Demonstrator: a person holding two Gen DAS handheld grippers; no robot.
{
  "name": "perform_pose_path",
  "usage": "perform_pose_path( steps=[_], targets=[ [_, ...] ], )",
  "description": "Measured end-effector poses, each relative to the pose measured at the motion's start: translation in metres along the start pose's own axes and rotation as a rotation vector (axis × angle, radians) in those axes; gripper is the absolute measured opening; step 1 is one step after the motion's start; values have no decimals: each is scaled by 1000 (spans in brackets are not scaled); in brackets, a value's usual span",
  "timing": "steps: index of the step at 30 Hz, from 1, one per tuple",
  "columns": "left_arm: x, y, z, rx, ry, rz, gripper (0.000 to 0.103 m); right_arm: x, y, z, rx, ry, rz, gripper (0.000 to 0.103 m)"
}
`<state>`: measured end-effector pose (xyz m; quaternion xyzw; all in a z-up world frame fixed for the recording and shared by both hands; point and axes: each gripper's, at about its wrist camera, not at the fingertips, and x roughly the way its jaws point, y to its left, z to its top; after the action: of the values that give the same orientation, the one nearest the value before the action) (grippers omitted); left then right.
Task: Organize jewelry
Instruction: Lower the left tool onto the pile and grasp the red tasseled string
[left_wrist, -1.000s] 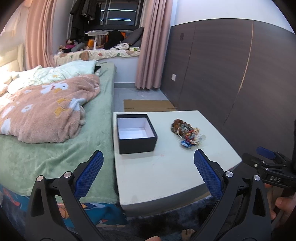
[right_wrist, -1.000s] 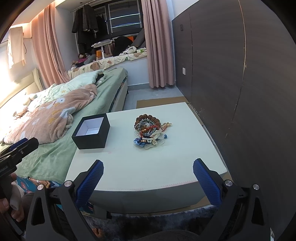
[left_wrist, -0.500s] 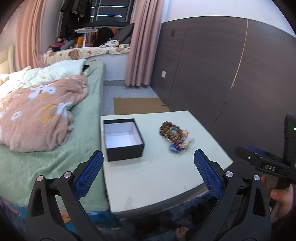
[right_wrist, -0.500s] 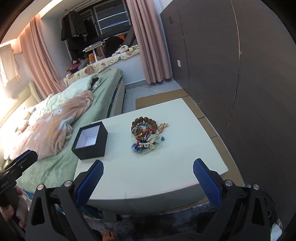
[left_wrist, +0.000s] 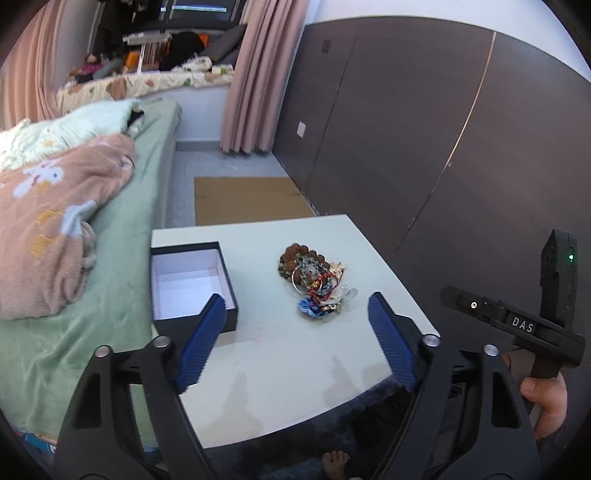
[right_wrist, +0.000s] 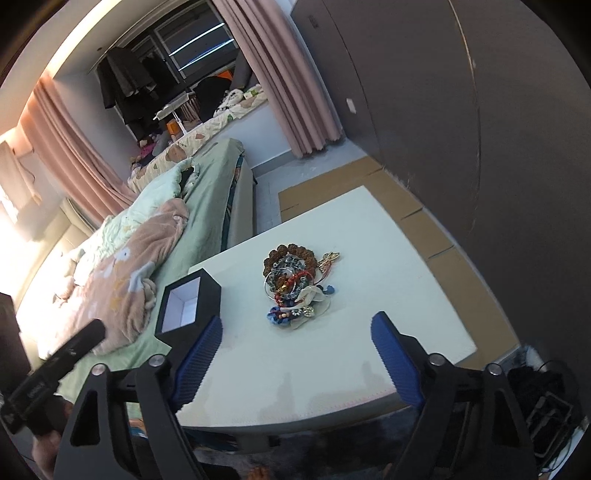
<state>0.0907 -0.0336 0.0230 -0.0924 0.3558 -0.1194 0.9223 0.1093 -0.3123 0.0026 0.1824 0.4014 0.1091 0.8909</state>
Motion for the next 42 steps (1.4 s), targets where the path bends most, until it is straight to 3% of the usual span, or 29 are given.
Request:
perform_pose_path(
  steps=[7,22,32,37,40,42],
  targets=[
    [42,-4,19,-39,91,-53,67,35,-12,17,75,62,17,74],
    [142,-2,41,-149,294,-86,46,120,-37,38,266,217,97,70],
    [194,7,15,-223,384,-149,40,170,-52,20,338,309,131,53],
    [203,7,11,-227,394,-163,38,187,-52,19,344,331,137,50],
    [215,8,6,-238,414,-162,34,198,-54,16,373,358,136,32],
    [220,9,3,-246,424,-164,33,205,-55,13,400,375,155,7]
  ],
)
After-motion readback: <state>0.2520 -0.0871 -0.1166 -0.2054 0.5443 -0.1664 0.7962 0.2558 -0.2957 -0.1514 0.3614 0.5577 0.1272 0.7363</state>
